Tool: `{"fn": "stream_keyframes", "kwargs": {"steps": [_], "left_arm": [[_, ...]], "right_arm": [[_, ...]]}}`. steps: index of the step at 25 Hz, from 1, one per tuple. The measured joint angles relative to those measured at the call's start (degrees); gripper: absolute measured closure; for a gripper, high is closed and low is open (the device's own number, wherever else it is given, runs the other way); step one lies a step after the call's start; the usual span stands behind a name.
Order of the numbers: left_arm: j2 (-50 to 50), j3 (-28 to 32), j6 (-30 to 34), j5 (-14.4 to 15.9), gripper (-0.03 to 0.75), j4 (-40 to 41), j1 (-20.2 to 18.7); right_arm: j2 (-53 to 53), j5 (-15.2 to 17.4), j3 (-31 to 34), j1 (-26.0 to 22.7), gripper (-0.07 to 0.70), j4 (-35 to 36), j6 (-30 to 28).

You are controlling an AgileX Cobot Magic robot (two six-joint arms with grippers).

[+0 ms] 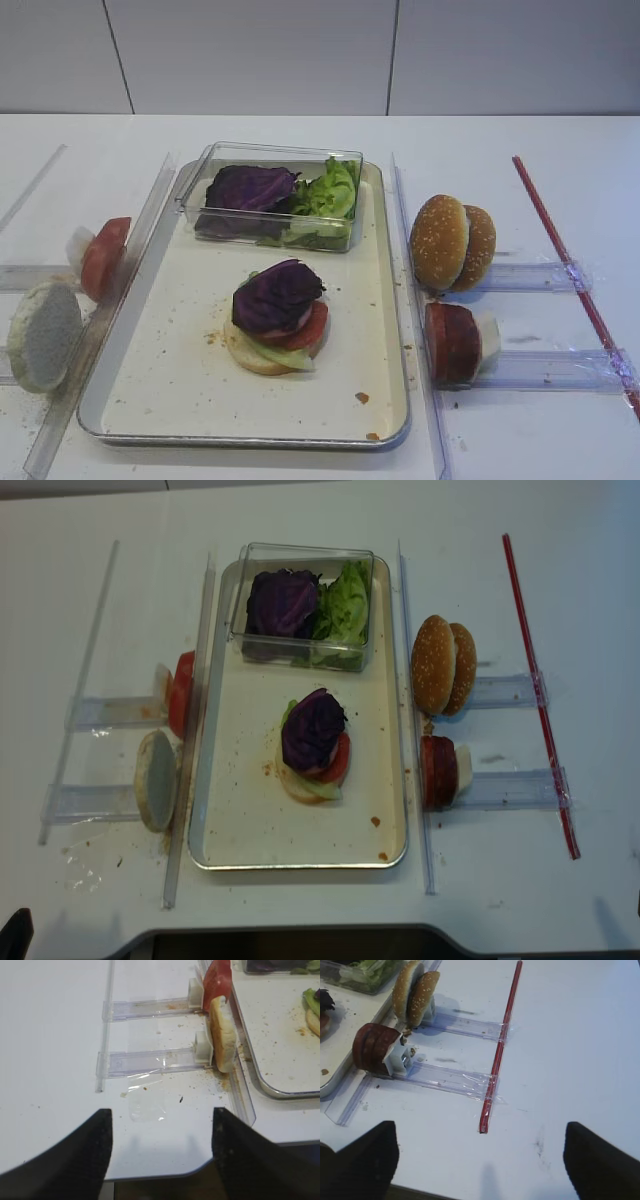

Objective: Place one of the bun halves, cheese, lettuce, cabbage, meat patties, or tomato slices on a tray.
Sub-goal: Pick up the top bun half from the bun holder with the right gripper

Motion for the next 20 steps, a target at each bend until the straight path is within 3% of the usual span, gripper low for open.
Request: {"fn": "stream_keyframes", "kwargs": {"steps": [11, 15, 20], "left_arm": [[0.0, 0.0, 0.0, 0.0, 0.302, 0.0, 0.0], [0.0, 0.0, 0.0, 0.0, 0.302, 0.0, 0.0], [0.0, 0.0, 0.0, 0.0, 0.302, 0.0, 0.0]], "right_arm": [[0.6, 0.1, 0.0, 0.0, -0.037, 0.0, 2.2], [6.6, 0.3, -1.5, 0.0, -0.037, 0.5, 4.7], [17.3, 0.3, -7.9, 0.0, -0.037, 2.0, 6.7]]}}
